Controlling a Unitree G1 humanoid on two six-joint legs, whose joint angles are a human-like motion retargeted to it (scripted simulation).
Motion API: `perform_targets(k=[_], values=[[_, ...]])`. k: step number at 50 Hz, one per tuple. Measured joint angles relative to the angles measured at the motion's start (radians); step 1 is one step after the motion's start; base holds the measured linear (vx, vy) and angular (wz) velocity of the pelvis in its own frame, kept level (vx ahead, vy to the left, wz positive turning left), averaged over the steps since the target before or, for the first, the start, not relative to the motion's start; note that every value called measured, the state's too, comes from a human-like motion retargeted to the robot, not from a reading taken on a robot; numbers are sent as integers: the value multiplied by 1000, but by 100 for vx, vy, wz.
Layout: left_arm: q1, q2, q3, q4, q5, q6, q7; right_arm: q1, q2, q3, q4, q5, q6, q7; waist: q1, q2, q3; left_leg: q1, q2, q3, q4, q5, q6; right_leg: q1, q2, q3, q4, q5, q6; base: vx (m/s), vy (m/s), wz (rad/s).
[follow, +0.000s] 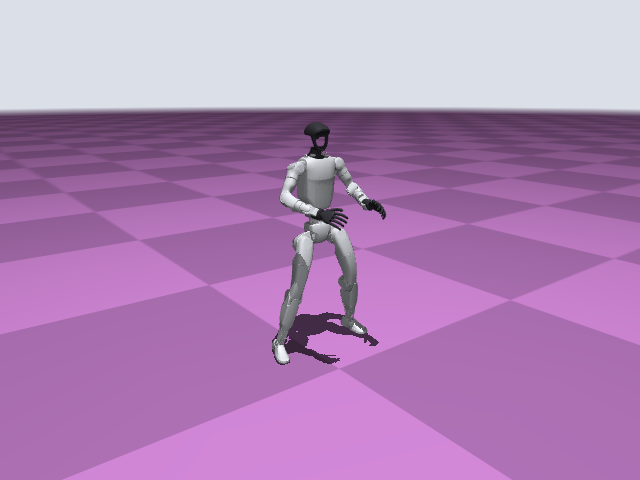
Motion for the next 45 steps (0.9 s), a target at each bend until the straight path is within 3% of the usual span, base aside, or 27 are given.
perform_targets(k=[5,12,18,23,28,35,40,45], values=[[17,-50,-2,153,108,22,-39,24,81,-52,139,30,0,-46,13,-4,-47,34,-9,15,-89,2,9,35,1,-24,-91,12,10,19,1,1],[196,-168,101,511,181,64,-44,181,205,-142,438,9,44,-102,17,3,-78,53,-14,24,-143,-6,-9,43,-5,-44,-115,6,24,13,3,4],[346,-224,226,842,117,107,-35,284,272,-181,752,-38,105,-35,17,13,-45,67,-15,48,-166,-3,-6,35,-6,-35,-121,3,17,6,2,-12],[481,-193,301,948,105,115,-71,414,275,-282,846,-74,134,15,4,18,-6,71,-17,45,-189,2,-4,40,-7,-49,-128,-6,13,0,0,0],[616,-124,356,869,79,111,-83,551,283,-386,839,35,122,-15,5,14,13,43,-21,27,-177,-16,4,32,-11,-60,-128,-35,13,1,0,7],[700,-105,463,733,-14,109,-59,652,286,-414,740,48,102,-26,18,14,50,30,-8,23,-162,-25,-9,6,2,-30,-83,-102,24,0,0,0],[723,-135,519,511,-173,88,-25,684,240,-451,413,64,65,-98,-11,16,85,32,6,28,-178,-18,-17,-13,29,25,-69,-132,47,0,-1,-4],[747,-132,554,-36,-425,3,23,657,134,-500,-122,38,46,-153,-19,6,140,44,18,66,-188,-7,-6,-38,42,52,-85,-72,44,-2,-5,-38]])
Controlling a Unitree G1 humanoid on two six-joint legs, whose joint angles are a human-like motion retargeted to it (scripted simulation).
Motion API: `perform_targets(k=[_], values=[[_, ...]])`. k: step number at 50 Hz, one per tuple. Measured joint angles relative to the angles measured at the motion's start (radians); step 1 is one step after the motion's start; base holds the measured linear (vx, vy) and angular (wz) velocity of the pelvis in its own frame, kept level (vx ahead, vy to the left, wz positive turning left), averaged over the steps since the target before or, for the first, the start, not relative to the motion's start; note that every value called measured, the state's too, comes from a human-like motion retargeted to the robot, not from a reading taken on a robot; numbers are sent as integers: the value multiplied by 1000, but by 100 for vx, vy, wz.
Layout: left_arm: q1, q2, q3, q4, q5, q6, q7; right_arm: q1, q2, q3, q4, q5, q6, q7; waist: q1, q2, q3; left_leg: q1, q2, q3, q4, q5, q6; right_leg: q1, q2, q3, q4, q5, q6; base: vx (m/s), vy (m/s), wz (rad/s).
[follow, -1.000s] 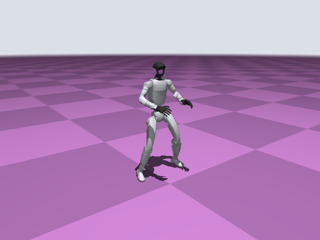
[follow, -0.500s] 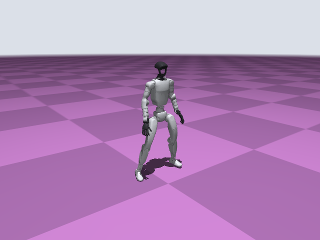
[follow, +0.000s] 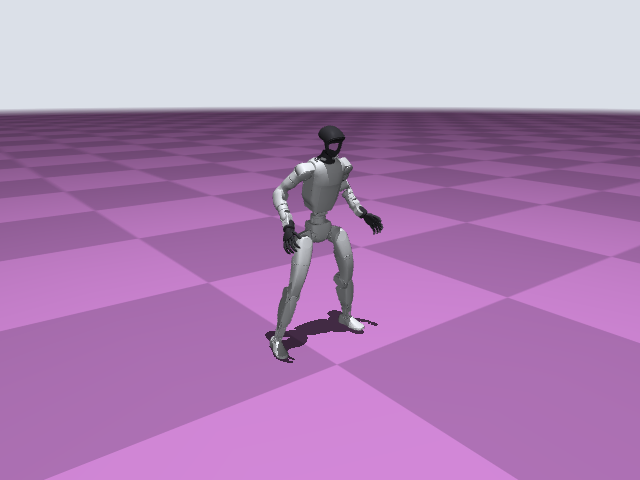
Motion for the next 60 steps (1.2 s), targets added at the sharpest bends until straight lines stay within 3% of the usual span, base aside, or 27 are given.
perform_targets(k=[5,8,12,17,22,25,31,35,36,37,38,40,42,43,45,47,53,60], values=[[-184,132,-9,-537,3,-77,2,-128,-100,-101,-523,8,-56,19,16,-12,48,-23,-10,-5,18,-38,24,-20,3,15,-34,42,0,-4,-4,-17],[-340,227,-41,-723,82,-106,37,-233,-155,-125,-724,-67,-74,3,11,-17,78,-48,-27,-36,25,-52,32,-31,-3,16,-51,63,4,-6,1,4],[-444,300,-81,-862,186,-127,82,-292,-170,-86,-842,-99,-89,8,-11,-14,148,-82,-36,-46,14,9,28,-58,-11,18,-66,91,1,-5,8,2],[-339,334,-57,-740,346,-123,68,-201,-148,-35,-637,-149,-114,34,-33,-18,239,-95,-40,-11,-21,43,1,-100,-18,18,-69,129,3,1,11,-9],[-163,487,72,-450,793,-60,18,-34,-214,-131,-321,-402,-103,-31,-35,-4,263,-104,-49,-8,-44,79,-10,-98,-27,-14,-84,173,4,12,7,17],[-36,572,208,-340,902,-34,27,76,-323,-281,-220,-529,-96,-17,-24,6,250,-109,-48,-2,-45,98,-16,-96,-26,-20,-85,198,4,15,3,14],[255,740,640,-306,798,-41,20,325,-557,-745,-264,-529,-100,45,7,28,180,-123,-5,-9,-29,141,-47,-98,19,-17,-93,260,4,13,-4,-5],[351,865,850,-341,758,-47,39,411,-690,-1003,-336,-538,-86,69,18,31,140,-121,6,-8,-15,159,-48,-89,29,-22,-91,284,4,10,-2,-2],[302,863,848,-376,554,-89,-21,392,-718,-1020,-346,-524,-69,89,16,27,135,-119,2,-10,-12,163,-44,-88,24,-22,-84,286,4,8,2,9],[281,879,865,-390,479,-105,-46,383,-746,-1049,-354,-512,-61,103,14,27,131,-119,0,-13,-8,167,-42,-87,21,-23,-79,287,4,7,0,12],[315,933,922,-361,662,-67,4,396,-772,-1102,-359,-504,-70,104,15,33,130,-120,3,-19,-2,170,-43,-83,24,-27,-75,289,4,6,-2,11],[313,984,963,-361,730,-60,28,383,-817,-1136,-365,-477,-77,113,14,31,121,-121,4,-20,5,175,-45,-78,25,-33,-74,291,4,5,-2,8],[173,959,878,-433,314,-140,-104,302,-863,-1070,-363,-453,-52,141,5,15,112,-115,-7,-11,-1,176,-44,-73,12,-39,-77,285,4,3,0,2],[171,988,890,-418,390,-131,-88,304,-883,-1081,-362,-449,-60,143,5,18,108,-113,-5,-9,-3,175,-46,-70,14,-45,-79,281,4,0,0,0],[131,997,870,-440,315,-147,-115,290,-911,-1071,-365,-433,-64,160,2,10,98,-108,-10,-5,-8,170,-47,-65,8,-53,-82,271,4,0,0,0],[211,1065,951,-384,668,-89,-11,345,-928,-1136,-364,-434,-94,159,9,17,86,-106,-7,-3,-8,162,-50,-62,10,-63,-82,258,4,3,-1,0],[239,1050,991,-422,656,-85,-23,364,-929,-1155,-372,-381,-109,187,13,12,36,-92,-8,23,-6,142,-47,-53,6,-76,-76,229,4,7,-1,-4],[217,1035,935,-431,634,-99,-48,328,-913,-1091,-365,-337,-126,209,12,15,-44,-69,-11,23,6,137,-46,-15,-2,-95,-65,213,4,10,0,10]])
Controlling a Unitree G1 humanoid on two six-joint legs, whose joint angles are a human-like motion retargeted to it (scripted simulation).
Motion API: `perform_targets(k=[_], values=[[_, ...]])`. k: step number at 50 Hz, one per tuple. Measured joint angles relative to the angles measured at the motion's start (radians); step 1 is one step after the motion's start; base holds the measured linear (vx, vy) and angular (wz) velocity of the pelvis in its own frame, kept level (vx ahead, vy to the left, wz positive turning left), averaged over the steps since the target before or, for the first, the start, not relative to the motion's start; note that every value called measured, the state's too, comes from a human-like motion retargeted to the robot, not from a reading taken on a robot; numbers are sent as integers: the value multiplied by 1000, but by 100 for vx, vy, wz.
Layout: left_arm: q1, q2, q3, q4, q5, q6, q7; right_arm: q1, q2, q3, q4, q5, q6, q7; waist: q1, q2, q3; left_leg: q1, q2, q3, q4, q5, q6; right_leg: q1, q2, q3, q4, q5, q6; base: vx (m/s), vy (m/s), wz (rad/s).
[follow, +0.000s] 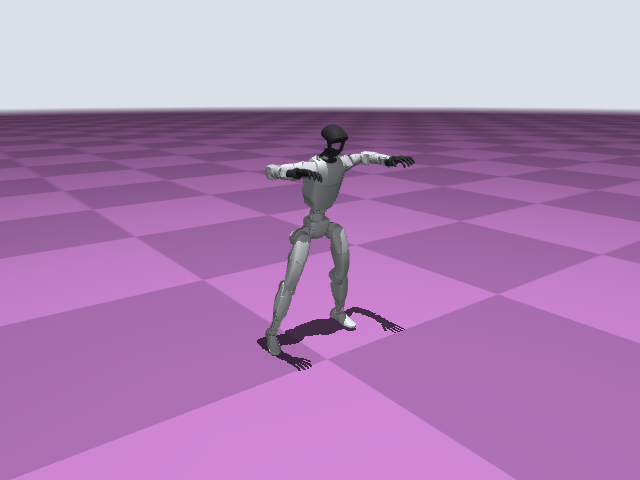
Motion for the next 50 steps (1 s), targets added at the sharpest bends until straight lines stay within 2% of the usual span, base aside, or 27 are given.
perform_targets(k=[12,19,29,38,44,50], values=[[-154,-7,-202,11,5,0,-103,-152,7,165,43,21,-3,34,46,-6,-125,71,-3,1,48,-29,13,72,-13,11,29,-24,0,9,1,-5],[-179,30,-251,33,28,-2,-130,-181,-26,230,53,15,-6,79,44,-10,-161,106,-7,3,69,-44,13,107,-22,13,42,-37,0,1,0,-2],[-106,82,-207,43,-22,-7,-165,-68,-49,163,56,58,0,140,31,-21,-185,138,-9,12,43,-77,12,131,-24,-12,37,-81,0,-3,0,1],[-68,122,-156,51,-30,-13,-196,35,-28,84,73,92,4,202,31,-30,-166,127,6,17,23,-187,4,129,-11,-50,15,-196,0,-13,-3,4],[-10,87,-113,53,1,-15,-218,57,-23,60,88,88,-18,171,24,-25,-164,127,5,20,-1,-170,14,117,-10,-39,10,-204,-20,-11,-1,-3],[110,89,4,54,-35,-24,-205,160,-19,-58,112,81,-21,139,2,-19,-137,106,10,1,-13,-160,14,103,-6,-55,15,-197,-13,-11,-2,17]])
